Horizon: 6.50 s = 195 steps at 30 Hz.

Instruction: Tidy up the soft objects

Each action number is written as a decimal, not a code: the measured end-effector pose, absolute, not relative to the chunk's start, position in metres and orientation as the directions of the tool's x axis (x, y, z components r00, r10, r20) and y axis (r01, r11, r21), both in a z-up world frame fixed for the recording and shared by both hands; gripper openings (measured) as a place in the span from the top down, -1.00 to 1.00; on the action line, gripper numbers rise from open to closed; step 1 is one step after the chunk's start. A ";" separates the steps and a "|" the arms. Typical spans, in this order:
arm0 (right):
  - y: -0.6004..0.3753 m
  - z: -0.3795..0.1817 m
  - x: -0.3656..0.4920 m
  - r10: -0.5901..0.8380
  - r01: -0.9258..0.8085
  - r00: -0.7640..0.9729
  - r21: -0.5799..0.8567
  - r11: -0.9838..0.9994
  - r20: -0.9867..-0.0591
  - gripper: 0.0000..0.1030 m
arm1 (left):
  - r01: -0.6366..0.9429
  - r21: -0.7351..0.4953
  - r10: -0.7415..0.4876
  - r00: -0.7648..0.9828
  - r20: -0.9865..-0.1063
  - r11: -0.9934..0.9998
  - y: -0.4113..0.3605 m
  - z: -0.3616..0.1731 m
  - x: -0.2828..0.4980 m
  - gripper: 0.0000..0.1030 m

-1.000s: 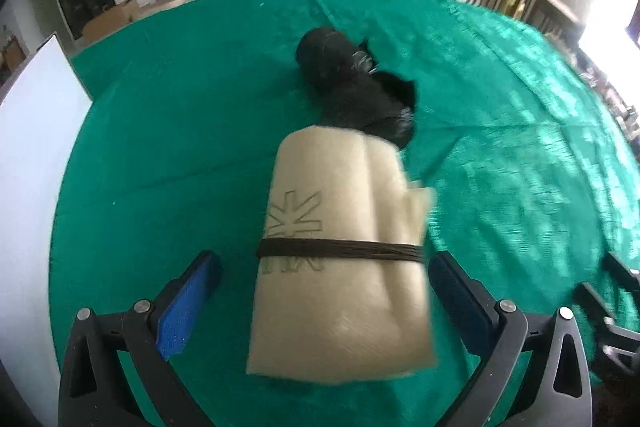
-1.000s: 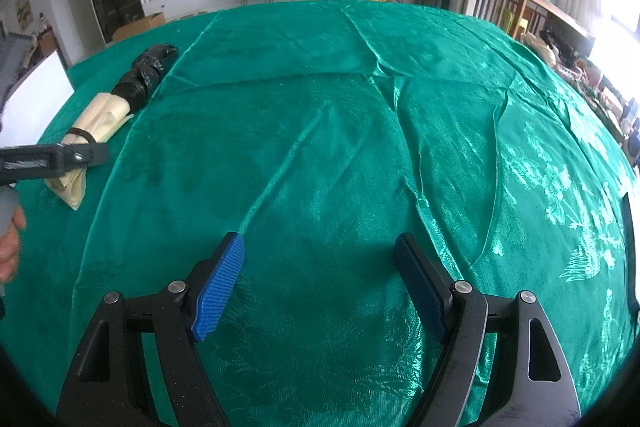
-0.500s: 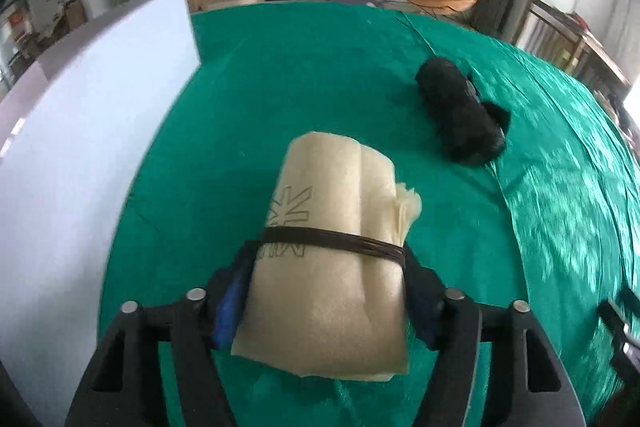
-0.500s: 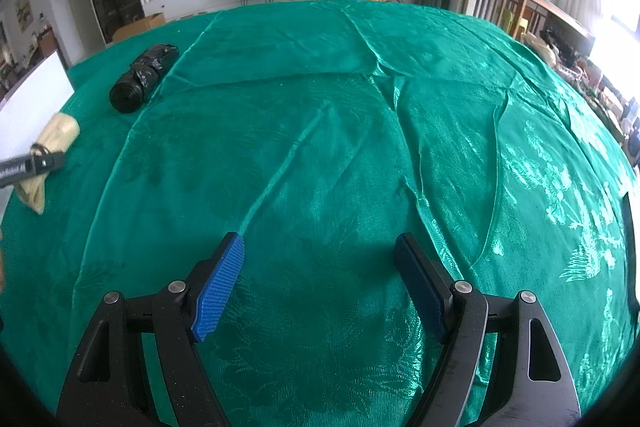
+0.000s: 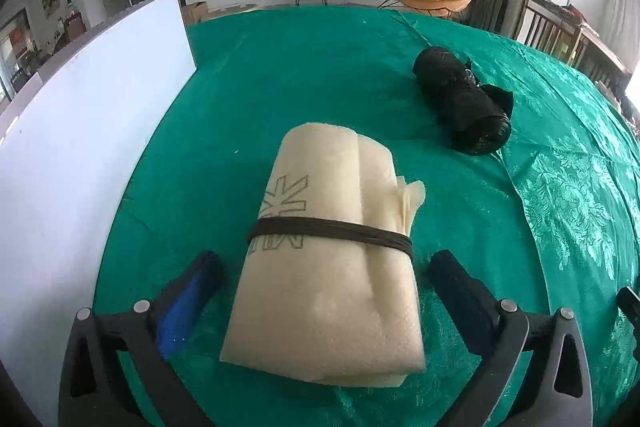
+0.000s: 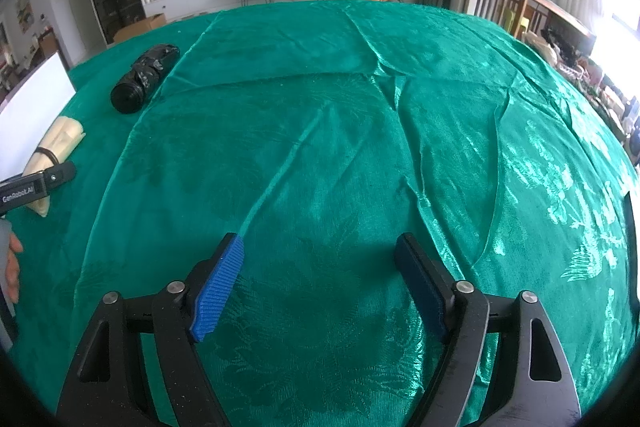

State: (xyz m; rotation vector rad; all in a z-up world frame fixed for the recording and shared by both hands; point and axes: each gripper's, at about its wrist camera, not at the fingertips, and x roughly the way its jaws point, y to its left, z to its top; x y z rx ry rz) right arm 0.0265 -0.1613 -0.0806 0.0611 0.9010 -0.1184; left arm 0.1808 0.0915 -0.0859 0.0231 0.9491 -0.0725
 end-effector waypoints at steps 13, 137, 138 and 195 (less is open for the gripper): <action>-0.161 -0.081 0.026 -0.077 0.129 0.615 0.003 0.992 -0.785 -0.60 | 0.072 -0.013 -0.052 0.580 -0.813 0.997 0.091 -0.086 0.181 -1.00; -0.119 -0.082 0.044 -0.051 0.084 0.616 0.001 0.996 -0.786 -0.55 | 0.069 -0.012 -0.050 0.580 -0.813 0.998 0.093 -0.087 0.180 -1.00; -0.120 -0.082 0.044 -0.051 0.084 0.616 0.001 0.996 -0.786 -0.55 | 0.069 -0.012 -0.050 0.580 -0.813 0.998 0.093 -0.087 0.180 -1.00; -0.124 -0.080 0.040 0.008 0.058 0.609 0.054 0.997 -0.793 -0.60 | 0.145 -0.035 -0.097 0.446 -0.890 0.989 0.096 -0.082 0.194 -1.00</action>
